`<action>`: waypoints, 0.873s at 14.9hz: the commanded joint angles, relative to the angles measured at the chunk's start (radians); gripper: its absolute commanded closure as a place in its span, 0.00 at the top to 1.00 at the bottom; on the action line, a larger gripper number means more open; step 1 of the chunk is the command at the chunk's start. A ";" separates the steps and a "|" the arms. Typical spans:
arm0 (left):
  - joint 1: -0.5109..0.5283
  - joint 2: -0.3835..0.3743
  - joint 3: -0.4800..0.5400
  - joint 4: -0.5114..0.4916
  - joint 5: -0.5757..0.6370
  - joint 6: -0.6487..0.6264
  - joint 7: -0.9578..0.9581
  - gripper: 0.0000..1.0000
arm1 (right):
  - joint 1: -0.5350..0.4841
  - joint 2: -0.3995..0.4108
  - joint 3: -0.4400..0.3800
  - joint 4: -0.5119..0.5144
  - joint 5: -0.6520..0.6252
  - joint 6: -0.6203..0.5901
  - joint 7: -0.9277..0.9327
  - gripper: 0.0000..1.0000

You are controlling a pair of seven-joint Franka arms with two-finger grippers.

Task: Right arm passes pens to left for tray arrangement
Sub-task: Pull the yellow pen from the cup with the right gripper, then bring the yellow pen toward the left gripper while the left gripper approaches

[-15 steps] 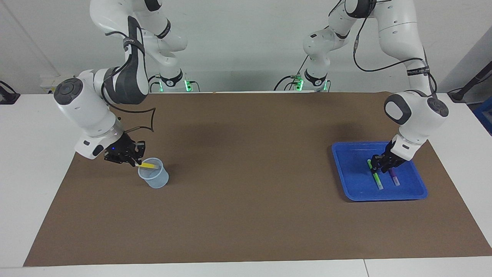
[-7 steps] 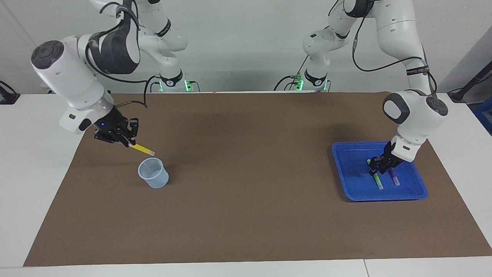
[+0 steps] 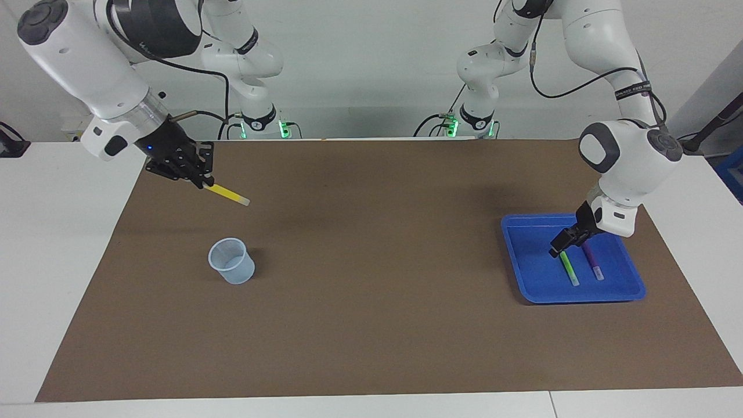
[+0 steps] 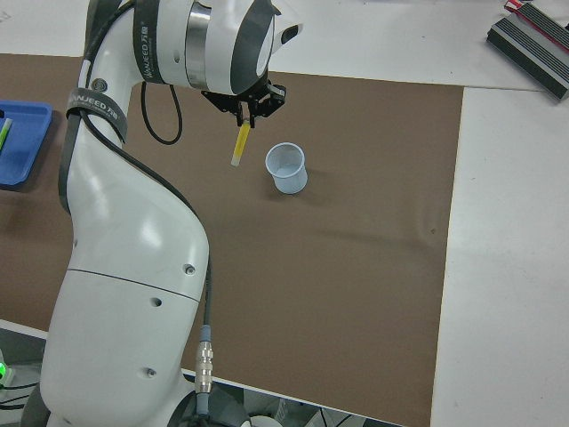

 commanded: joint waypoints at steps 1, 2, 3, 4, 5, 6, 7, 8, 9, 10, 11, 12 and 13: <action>-0.080 -0.056 0.009 -0.011 0.008 -0.052 -0.170 1.00 | 0.026 -0.001 0.015 -0.005 0.064 0.004 0.149 0.06; -0.095 -0.070 0.008 -0.011 0.008 -0.064 -0.236 1.00 | 0.037 -0.001 0.017 -0.009 0.092 0.008 0.202 0.06; -0.118 -0.085 0.006 -0.009 0.006 -0.081 -0.290 1.00 | 0.050 -0.006 0.017 -0.021 0.121 0.012 0.242 0.06; -0.140 -0.106 0.006 -0.008 0.002 -0.105 -0.337 1.00 | 0.052 -0.018 0.017 -0.043 0.150 0.025 0.265 0.06; -0.155 -0.116 0.005 -0.003 -0.010 -0.128 -0.399 1.00 | 0.054 -0.030 0.017 -0.072 0.187 0.034 0.287 0.06; -0.172 -0.117 -0.004 0.009 -0.038 -0.145 -0.483 1.00 | 0.055 -0.044 0.017 -0.104 0.221 0.042 0.319 0.06; -0.195 -0.120 -0.017 0.015 -0.059 -0.152 -0.581 1.00 | 0.064 -0.047 0.026 -0.126 0.248 0.067 0.359 0.06; -0.220 -0.126 -0.024 0.020 -0.064 -0.153 -0.675 1.00 | 0.095 -0.050 0.034 -0.140 0.261 0.088 0.405 0.06; -0.246 -0.128 -0.034 0.023 -0.067 -0.155 -0.767 1.00 | 0.115 -0.050 0.035 -0.147 0.275 0.108 0.461 0.06; -0.270 -0.133 -0.044 0.026 -0.085 -0.153 -0.856 1.00 | 0.142 -0.050 0.035 -0.153 0.294 0.129 0.508 0.06; -0.293 -0.133 -0.053 0.029 -0.110 -0.150 -0.938 1.00 | 0.164 -0.050 0.035 -0.166 0.316 0.155 0.546 0.06; -0.322 -0.133 -0.063 0.031 -0.122 -0.144 -1.024 1.00 | 0.185 -0.050 0.035 -0.175 0.328 0.179 0.578 0.06; -0.353 -0.133 -0.063 0.037 -0.122 -0.139 -1.106 1.00 | 0.210 -0.050 0.035 -0.178 0.333 0.198 0.609 0.06</action>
